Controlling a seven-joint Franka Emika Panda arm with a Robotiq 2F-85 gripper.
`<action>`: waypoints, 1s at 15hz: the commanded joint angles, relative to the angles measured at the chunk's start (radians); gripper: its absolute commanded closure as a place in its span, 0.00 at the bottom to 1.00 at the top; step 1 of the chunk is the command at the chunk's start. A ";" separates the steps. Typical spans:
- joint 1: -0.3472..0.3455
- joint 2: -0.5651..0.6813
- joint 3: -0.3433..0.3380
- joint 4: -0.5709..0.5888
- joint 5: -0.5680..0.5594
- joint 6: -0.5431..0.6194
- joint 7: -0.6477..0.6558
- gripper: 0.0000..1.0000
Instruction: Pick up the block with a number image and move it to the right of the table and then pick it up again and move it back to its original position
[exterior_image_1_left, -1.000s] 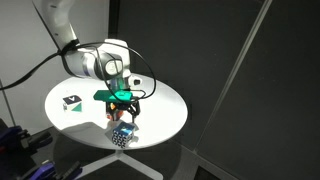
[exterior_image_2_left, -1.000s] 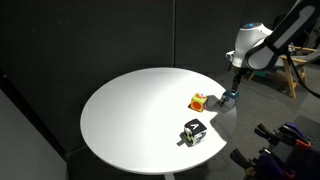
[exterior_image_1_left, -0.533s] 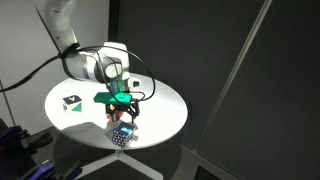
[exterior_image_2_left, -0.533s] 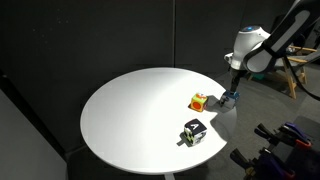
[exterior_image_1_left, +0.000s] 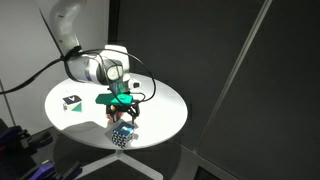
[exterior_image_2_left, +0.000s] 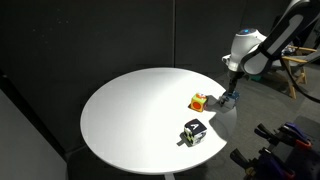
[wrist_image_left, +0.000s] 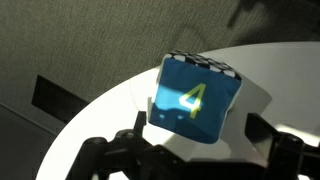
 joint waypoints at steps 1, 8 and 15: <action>0.014 0.030 -0.018 0.028 -0.024 0.022 -0.005 0.00; 0.037 0.069 -0.038 0.051 -0.031 0.038 0.009 0.00; 0.053 0.097 -0.053 0.074 -0.027 0.033 0.014 0.02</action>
